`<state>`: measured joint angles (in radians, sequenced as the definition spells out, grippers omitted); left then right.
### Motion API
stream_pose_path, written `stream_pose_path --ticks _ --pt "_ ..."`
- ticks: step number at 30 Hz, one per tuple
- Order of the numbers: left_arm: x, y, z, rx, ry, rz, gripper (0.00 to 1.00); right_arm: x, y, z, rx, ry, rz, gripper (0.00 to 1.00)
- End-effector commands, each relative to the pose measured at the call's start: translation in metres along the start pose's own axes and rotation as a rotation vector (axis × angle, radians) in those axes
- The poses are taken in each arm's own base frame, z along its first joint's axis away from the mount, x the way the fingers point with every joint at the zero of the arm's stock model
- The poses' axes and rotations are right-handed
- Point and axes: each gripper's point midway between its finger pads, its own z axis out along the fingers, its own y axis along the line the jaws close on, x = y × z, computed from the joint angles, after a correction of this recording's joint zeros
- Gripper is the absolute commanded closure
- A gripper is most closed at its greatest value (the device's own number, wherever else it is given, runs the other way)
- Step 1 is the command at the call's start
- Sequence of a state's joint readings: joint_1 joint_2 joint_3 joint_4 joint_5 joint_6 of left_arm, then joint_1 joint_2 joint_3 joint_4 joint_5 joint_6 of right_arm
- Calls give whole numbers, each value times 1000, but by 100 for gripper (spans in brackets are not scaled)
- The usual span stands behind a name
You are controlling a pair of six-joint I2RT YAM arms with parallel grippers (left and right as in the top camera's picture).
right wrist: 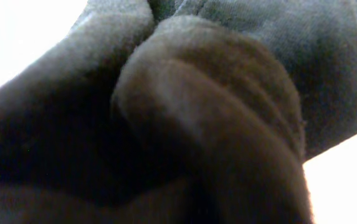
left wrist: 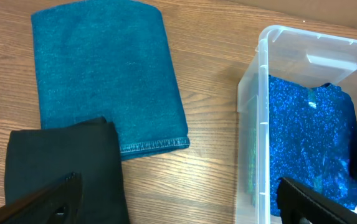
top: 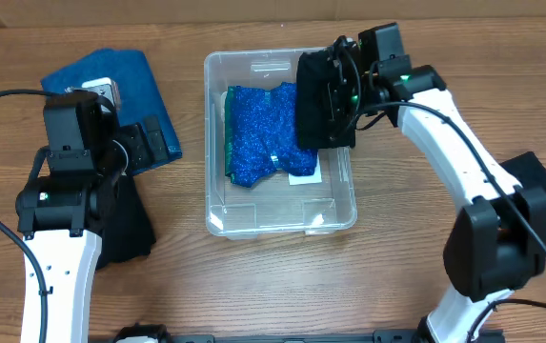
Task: Pack container
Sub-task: 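Lower the black cloth into the bin's right side and release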
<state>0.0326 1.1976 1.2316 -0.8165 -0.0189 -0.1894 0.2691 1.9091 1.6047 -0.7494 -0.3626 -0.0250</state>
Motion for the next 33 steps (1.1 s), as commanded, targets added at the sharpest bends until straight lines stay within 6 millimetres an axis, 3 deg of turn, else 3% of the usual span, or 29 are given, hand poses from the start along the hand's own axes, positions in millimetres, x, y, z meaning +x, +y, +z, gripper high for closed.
stream_pose_path --ticks 1,2,3,4,5,9,11,14,17,18,19,21,22,25,33 --pt "-7 -3 -3 2 -16 -17 0 -13 22 3 -37 -27 -77 96" --pt "-7 -3 -3 1 -17 -17 0 -11 24 7 -37 -17 -80 96" --pt "-7 -3 -3 2 -16 -17 0 -10 24 9 -32 -12 -83 80" --pt "-7 -3 -3 2 -16 -17 0 -10 23 10 -17 -14 -86 13" --pt "-7 -3 -3 2 -16 -17 0 -14 16 10 27 -28 -90 0" --pt "-4 -2 -3 -1 -3 -16 0 -41 -25 -10 286 -115 -42 0" --pt "-2 -2 -3 -3 2 -16 0 -53 -30 -19 335 -149 -45 0" --pt "-2 -1 -3 -3 5 -15 0 -74 -24 -35 345 -208 -57 0" --pt "-2 -1 -3 -3 5 -16 0 -73 0 -32 252 -187 -133 0" --pt "-2 -1 -3 -3 5 -16 0 -69 11 -29 204 -165 -165 12" --pt "-2 -1 -3 -3 5 -16 0 -64 16 -25 186 -151 -172 44" --pt "-2 -1 -3 -3 5 -16 0 -59 19 -19 183 -134 -176 83" --pt "-2 -1 -3 -3 5 -16 0 -57 19 -16 183 -126 -176 96" --pt "-2 -1 -3 -3 5 -16 0 -50 13 0 184 -91 -177 96" --pt "-2 -2 -3 -3 6 -16 0 -15 -17 79 183 47 -199 96"
